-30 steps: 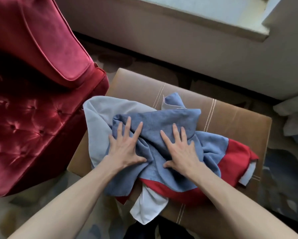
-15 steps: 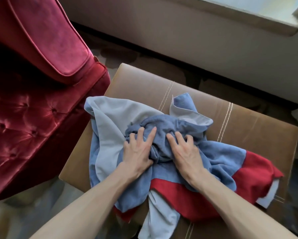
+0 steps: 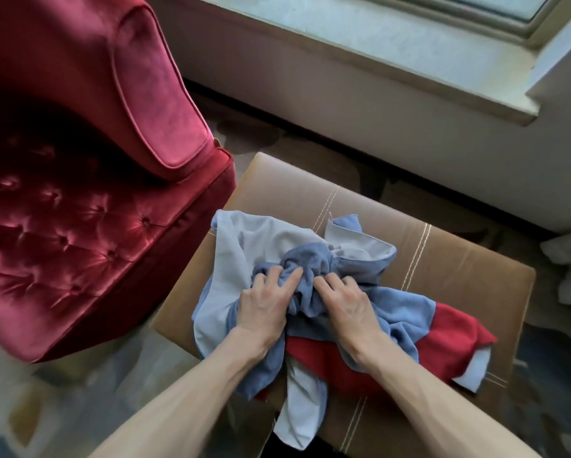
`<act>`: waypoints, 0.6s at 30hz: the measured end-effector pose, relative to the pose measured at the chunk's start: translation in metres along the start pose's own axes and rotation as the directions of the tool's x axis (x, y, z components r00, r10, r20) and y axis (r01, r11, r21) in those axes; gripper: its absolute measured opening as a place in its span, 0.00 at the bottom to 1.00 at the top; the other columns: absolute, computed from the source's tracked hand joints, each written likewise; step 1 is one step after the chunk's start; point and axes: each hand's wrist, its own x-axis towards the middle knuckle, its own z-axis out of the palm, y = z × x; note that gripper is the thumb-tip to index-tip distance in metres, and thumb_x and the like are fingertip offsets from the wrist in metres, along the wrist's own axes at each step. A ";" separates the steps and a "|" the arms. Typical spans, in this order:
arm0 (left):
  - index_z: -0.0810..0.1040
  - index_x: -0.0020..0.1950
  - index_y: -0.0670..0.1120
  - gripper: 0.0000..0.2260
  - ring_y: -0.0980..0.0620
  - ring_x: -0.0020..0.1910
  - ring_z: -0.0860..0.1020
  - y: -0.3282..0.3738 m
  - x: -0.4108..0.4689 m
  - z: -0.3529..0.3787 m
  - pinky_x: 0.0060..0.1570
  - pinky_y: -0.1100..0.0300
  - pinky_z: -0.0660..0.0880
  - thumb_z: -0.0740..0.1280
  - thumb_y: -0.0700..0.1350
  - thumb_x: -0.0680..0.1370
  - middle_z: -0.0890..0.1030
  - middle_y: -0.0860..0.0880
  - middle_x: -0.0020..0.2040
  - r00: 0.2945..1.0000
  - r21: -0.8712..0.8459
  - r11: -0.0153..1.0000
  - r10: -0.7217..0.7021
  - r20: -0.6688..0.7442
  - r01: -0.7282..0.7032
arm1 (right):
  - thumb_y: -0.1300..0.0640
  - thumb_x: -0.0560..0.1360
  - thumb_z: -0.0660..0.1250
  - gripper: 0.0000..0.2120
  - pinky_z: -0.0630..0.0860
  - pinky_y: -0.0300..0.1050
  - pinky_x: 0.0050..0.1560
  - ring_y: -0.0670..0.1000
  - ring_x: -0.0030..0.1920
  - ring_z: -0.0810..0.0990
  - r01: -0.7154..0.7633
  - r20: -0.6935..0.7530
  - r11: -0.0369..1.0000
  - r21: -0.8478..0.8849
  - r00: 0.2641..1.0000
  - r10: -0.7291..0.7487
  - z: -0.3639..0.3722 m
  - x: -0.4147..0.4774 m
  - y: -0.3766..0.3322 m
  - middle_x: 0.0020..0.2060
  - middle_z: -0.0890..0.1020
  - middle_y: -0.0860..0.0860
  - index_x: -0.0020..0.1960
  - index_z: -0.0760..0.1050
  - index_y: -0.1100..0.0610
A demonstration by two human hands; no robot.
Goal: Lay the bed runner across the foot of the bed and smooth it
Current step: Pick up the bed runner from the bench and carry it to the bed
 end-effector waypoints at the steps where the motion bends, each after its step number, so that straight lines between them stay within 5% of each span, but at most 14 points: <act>1: 0.71 0.68 0.53 0.26 0.43 0.44 0.77 -0.002 -0.005 -0.010 0.28 0.54 0.75 0.68 0.39 0.72 0.77 0.44 0.55 1.000 -0.006 1.000 -0.014 0.010 0.014 | 0.64 0.69 0.72 0.10 0.74 0.49 0.29 0.56 0.35 0.75 0.018 -0.008 1.000 0.015 1.000 -0.018 -0.010 -0.001 -0.006 0.41 0.79 0.54 0.48 0.77 0.59; 6: 0.73 0.66 0.53 0.29 0.43 0.42 0.77 -0.013 -0.038 -0.070 0.25 0.54 0.73 0.72 0.39 0.66 0.78 0.45 0.53 0.998 0.000 0.999 -0.032 -0.044 0.032 | 0.62 0.73 0.67 0.08 0.76 0.52 0.38 0.57 0.39 0.75 0.113 -0.028 0.993 0.046 0.993 -0.112 -0.064 -0.005 -0.043 0.45 0.79 0.55 0.53 0.76 0.59; 11: 0.76 0.62 0.53 0.30 0.44 0.40 0.78 -0.027 -0.078 -0.130 0.21 0.57 0.71 0.74 0.37 0.61 0.79 0.46 0.48 0.981 0.013 0.998 -0.057 -0.185 0.060 | 0.62 0.69 0.72 0.09 0.75 0.51 0.33 0.56 0.33 0.74 0.221 -0.092 0.973 0.062 0.972 -0.215 -0.114 -0.009 -0.089 0.38 0.78 0.54 0.48 0.77 0.59; 18: 0.76 0.63 0.52 0.30 0.44 0.41 0.78 -0.062 -0.159 -0.207 0.23 0.56 0.72 0.73 0.36 0.62 0.79 0.46 0.48 0.923 -0.037 0.972 -0.234 -0.307 0.234 | 0.62 0.69 0.71 0.13 0.75 0.50 0.37 0.54 0.37 0.72 0.437 -0.097 0.898 0.044 0.897 -0.432 -0.171 -0.013 -0.175 0.42 0.77 0.52 0.52 0.75 0.57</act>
